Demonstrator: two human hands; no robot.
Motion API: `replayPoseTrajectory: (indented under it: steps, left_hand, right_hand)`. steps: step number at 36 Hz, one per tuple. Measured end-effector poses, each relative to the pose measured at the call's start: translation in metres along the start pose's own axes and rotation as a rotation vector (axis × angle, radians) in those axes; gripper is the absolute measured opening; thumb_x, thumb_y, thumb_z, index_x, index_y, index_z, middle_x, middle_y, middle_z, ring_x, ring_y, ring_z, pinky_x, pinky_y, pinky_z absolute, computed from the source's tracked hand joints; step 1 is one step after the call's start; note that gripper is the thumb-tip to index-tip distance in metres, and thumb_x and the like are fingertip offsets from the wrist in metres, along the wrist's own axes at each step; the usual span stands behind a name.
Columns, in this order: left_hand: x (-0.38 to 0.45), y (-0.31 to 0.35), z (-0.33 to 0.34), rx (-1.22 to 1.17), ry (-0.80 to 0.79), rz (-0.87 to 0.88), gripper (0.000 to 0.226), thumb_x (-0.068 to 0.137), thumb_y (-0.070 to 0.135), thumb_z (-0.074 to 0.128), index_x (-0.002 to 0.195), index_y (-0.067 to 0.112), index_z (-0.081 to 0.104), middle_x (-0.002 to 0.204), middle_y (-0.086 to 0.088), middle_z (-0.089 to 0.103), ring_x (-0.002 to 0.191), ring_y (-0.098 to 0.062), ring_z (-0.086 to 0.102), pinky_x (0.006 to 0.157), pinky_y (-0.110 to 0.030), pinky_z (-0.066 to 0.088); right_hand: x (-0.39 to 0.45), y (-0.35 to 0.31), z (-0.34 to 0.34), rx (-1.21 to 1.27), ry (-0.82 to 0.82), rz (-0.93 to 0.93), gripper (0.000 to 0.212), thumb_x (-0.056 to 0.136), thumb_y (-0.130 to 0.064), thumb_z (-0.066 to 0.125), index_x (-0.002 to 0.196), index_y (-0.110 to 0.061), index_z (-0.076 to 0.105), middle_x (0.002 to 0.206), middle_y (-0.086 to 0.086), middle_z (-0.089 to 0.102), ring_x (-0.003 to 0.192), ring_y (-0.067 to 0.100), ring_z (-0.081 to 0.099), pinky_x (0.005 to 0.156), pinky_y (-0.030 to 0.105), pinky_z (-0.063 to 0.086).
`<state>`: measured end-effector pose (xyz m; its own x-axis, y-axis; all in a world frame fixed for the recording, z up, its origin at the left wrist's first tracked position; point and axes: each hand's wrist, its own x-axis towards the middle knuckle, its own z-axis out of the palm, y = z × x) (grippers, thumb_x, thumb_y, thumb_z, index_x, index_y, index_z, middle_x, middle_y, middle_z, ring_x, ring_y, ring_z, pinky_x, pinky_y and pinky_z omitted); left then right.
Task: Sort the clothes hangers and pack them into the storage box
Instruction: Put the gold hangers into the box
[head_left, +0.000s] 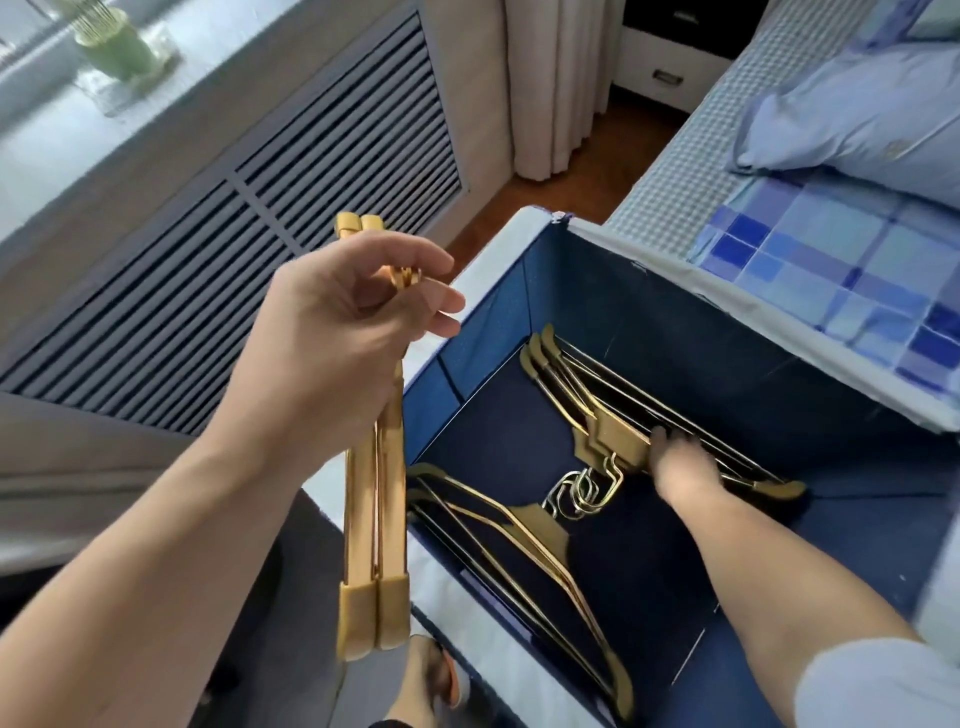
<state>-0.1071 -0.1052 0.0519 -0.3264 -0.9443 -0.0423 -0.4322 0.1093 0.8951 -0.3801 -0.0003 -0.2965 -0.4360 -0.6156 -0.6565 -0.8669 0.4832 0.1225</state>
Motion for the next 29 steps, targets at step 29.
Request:
replayPoseTrajectory:
  steps: [29]
  left_hand:
    - [-0.055,0.097,0.07,-0.511,-0.428,-0.001,0.024,0.104,0.0,0.047,0.116,0.008,0.067,0.112,-0.002,0.076,0.107,-0.015,0.072,0.09,-0.026,0.058]
  right_hand:
    - [-0.31,0.008,-0.168,1.005,0.24,-0.44,0.076,0.086,-0.047,0.068,0.146,-0.052,0.021,0.136,-0.024,0.048,0.124,-0.001,0.05,0.108,0.028,0.042]
